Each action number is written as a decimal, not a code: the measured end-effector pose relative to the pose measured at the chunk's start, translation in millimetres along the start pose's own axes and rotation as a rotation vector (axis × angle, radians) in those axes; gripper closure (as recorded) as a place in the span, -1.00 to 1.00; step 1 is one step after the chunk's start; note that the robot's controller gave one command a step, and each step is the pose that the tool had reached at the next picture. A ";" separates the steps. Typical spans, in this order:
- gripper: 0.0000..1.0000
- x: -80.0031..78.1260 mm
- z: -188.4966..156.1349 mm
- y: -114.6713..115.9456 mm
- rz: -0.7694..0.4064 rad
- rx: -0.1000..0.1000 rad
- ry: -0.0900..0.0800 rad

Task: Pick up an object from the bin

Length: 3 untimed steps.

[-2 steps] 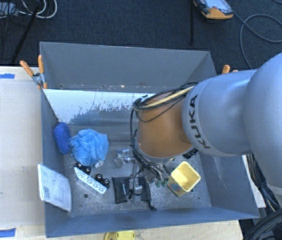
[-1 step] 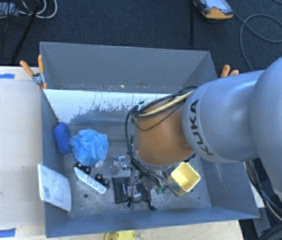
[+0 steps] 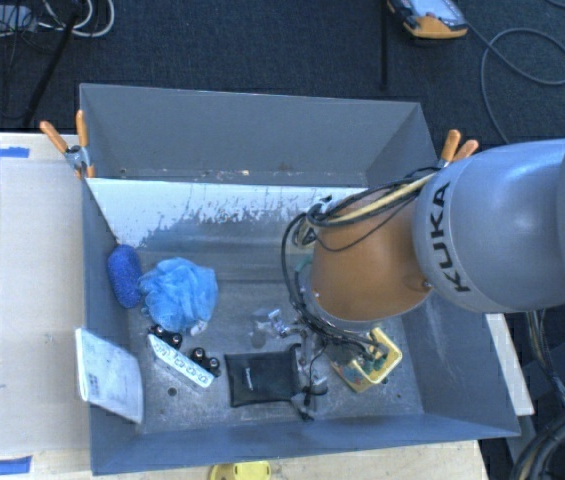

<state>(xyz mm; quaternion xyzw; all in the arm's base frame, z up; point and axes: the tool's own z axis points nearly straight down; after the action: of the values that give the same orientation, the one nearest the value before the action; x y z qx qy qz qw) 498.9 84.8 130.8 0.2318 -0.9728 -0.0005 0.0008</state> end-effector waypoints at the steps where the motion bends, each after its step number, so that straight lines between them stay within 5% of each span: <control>1: -1.00 11.2 -6.7 -13.3 -0.109 0.002 0.003; 2: -1.00 22.5 6.6 -38.5 -0.219 -0.001 0.001; 3: -1.00 24.7 44.6 -18.3 -0.234 0.002 0.002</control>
Offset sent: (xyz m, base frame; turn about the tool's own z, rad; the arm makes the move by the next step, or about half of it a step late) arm -0.0002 -0.0781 -0.0175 -0.2627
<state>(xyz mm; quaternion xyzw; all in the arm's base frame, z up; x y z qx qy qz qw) 485.0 57.4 86.2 0.3436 -0.9391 0.0005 0.0016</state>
